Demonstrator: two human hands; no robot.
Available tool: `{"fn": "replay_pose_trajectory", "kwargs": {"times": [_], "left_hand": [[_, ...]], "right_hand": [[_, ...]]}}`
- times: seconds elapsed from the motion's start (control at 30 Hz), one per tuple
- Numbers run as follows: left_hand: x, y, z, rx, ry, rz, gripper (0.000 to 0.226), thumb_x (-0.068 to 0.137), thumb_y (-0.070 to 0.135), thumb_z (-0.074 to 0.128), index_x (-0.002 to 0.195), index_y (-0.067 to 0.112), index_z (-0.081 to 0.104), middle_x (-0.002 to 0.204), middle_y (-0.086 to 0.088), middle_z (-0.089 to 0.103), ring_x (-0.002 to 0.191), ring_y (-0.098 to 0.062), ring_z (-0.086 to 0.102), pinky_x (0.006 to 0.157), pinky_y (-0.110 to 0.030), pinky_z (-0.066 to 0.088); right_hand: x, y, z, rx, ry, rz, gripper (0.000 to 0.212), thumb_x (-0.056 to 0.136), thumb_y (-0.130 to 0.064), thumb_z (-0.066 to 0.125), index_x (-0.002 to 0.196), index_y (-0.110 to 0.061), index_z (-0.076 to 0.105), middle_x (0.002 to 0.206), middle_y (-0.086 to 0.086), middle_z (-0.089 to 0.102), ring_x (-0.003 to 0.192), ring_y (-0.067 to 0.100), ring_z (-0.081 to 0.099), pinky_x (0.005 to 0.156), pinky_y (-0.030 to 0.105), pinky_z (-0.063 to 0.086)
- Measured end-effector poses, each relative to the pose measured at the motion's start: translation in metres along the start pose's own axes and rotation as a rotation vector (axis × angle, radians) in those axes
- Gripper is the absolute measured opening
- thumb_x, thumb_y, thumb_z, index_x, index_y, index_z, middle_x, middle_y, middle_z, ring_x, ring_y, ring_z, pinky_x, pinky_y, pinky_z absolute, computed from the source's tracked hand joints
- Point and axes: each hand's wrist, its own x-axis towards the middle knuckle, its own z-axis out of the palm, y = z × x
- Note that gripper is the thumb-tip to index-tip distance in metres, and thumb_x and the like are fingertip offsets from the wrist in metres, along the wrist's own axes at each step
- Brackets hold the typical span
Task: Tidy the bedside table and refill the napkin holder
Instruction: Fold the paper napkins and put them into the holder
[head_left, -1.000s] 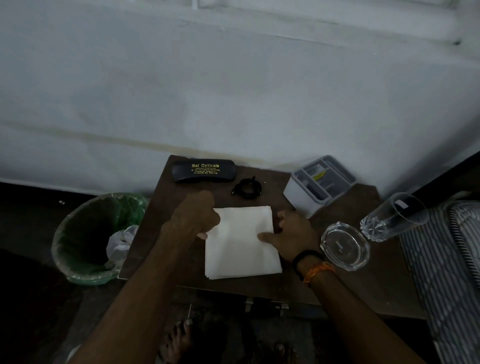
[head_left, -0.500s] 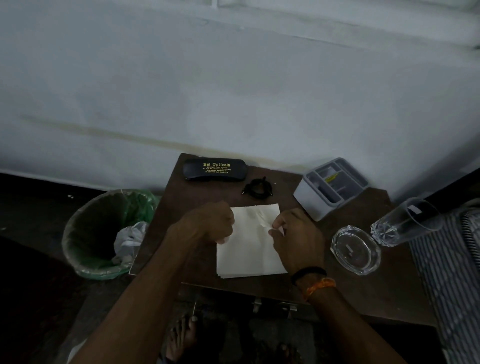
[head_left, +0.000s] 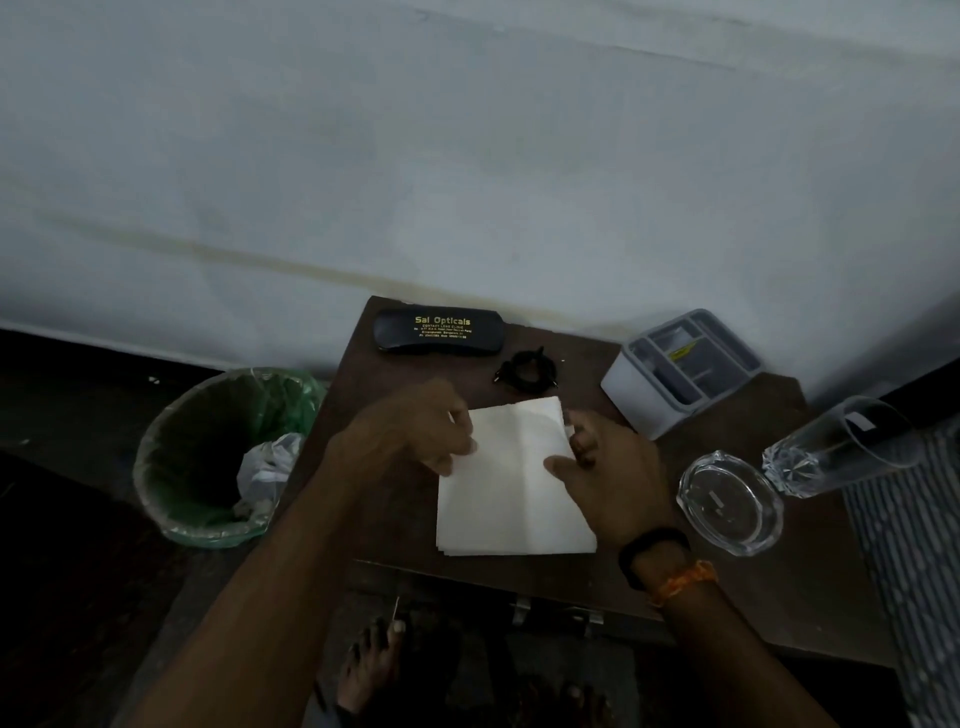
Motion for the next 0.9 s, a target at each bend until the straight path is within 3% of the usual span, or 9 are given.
{"fn": "replay_pose_trajectory", "kwargs": {"times": [0.07, 0.13, 0.2, 0.33, 0.53, 0.63, 0.73, 0.8, 0.9], "left_hand": [[0.003, -0.007, -0.008, -0.037, 0.137, 0.039, 0.029, 0.089, 0.02, 0.068, 0.112, 0.004, 0.061, 0.109, -0.014, 0.067, 0.086, -0.025, 0.07, 0.089, -0.044, 0.057], [0.006, -0.015, -0.013, -0.105, 0.373, 0.076, 0.036, 0.084, 0.036, 0.073, 0.108, 0.014, 0.057, 0.11, -0.007, 0.063, 0.095, -0.027, 0.066, 0.088, -0.048, 0.056], [0.005, -0.014, -0.015, -0.225, 0.47, 0.081, 0.044, 0.081, 0.049, 0.071, 0.107, 0.02, 0.051, 0.104, 0.001, 0.058, 0.099, -0.024, 0.062, 0.087, -0.047, 0.057], [0.004, -0.005, -0.009, -0.494, 0.261, 0.024, 0.069, 0.077, 0.05, 0.074, 0.124, 0.006, 0.049, 0.115, -0.013, 0.065, 0.099, -0.028, 0.068, 0.084, -0.046, 0.059], [-0.008, 0.012, 0.0, -0.715, 0.155, 0.162, 0.038, 0.084, 0.031, 0.073, 0.106, 0.001, 0.07, 0.104, -0.009, 0.076, 0.101, -0.03, 0.071, 0.091, -0.046, 0.055], [-0.012, 0.019, 0.002, -0.826, 0.129, 0.205, 0.027, 0.085, 0.009, 0.07, 0.111, 0.002, 0.069, 0.105, -0.012, 0.075, 0.097, -0.029, 0.072, 0.077, -0.038, 0.059], [-0.014, 0.023, 0.002, -0.825, 0.158, 0.287, 0.033, 0.083, 0.006, 0.071, 0.116, 0.01, 0.067, 0.108, -0.007, 0.075, 0.098, -0.027, 0.071, 0.071, -0.036, 0.059], [-0.017, 0.026, 0.002, -0.821, 0.178, 0.366, 0.038, 0.082, 0.002, 0.07, 0.118, 0.012, 0.066, 0.109, -0.007, 0.074, 0.096, -0.026, 0.071, 0.069, -0.034, 0.058], [-0.022, 0.03, 0.002, -0.864, 0.159, 0.467, 0.043, 0.077, -0.005, 0.07, 0.118, 0.007, 0.066, 0.112, -0.01, 0.072, 0.095, -0.025, 0.071, 0.073, -0.036, 0.059]], "right_hand": [[0.005, 0.004, -0.001, 0.084, -0.017, 0.029, 0.006, 0.086, -0.025, 0.067, 0.086, -0.019, 0.067, 0.086, -0.003, 0.066, 0.079, 0.016, 0.061, 0.067, 0.028, 0.043], [0.008, 0.009, -0.006, 0.381, -0.037, 0.172, 0.005, 0.087, -0.022, 0.065, 0.089, -0.02, 0.069, 0.09, -0.002, 0.071, 0.084, 0.018, 0.067, 0.074, 0.034, 0.053], [0.007, 0.011, -0.013, 0.752, -0.065, 0.297, 0.017, 0.09, -0.014, 0.063, 0.102, -0.025, 0.069, 0.102, -0.002, 0.073, 0.092, 0.02, 0.07, 0.08, 0.042, 0.058], [0.008, 0.016, -0.02, 0.993, -0.088, 0.356, 0.034, 0.092, -0.002, 0.057, 0.125, -0.012, 0.06, 0.113, 0.006, 0.071, 0.097, 0.023, 0.07, 0.077, 0.039, 0.059], [0.013, 0.009, -0.018, 1.197, -0.12, 0.423, 0.035, 0.093, -0.003, 0.057, 0.127, -0.01, 0.059, 0.12, 0.011, 0.069, 0.105, 0.031, 0.068, 0.082, 0.046, 0.058], [0.012, 0.003, -0.024, 1.416, -0.29, 0.424, 0.036, 0.095, -0.012, 0.056, 0.13, -0.011, 0.057, 0.127, 0.012, 0.066, 0.114, 0.033, 0.064, 0.087, 0.05, 0.056], [0.01, -0.002, -0.03, 1.499, -0.478, 0.419, 0.038, 0.093, -0.015, 0.055, 0.132, -0.011, 0.056, 0.129, 0.011, 0.065, 0.117, 0.029, 0.063, 0.089, 0.046, 0.056], [0.011, -0.001, -0.031, 1.466, -0.463, 0.397, 0.043, 0.087, -0.01, 0.061, 0.13, -0.009, 0.058, 0.127, 0.011, 0.065, 0.116, 0.029, 0.063, 0.093, 0.047, 0.054], [0.013, -0.001, -0.033, 1.392, -0.28, 0.261, 0.049, 0.078, 0.005, 0.069, 0.126, -0.004, 0.061, 0.126, 0.016, 0.065, 0.115, 0.034, 0.062, 0.095, 0.051, 0.052]]}}
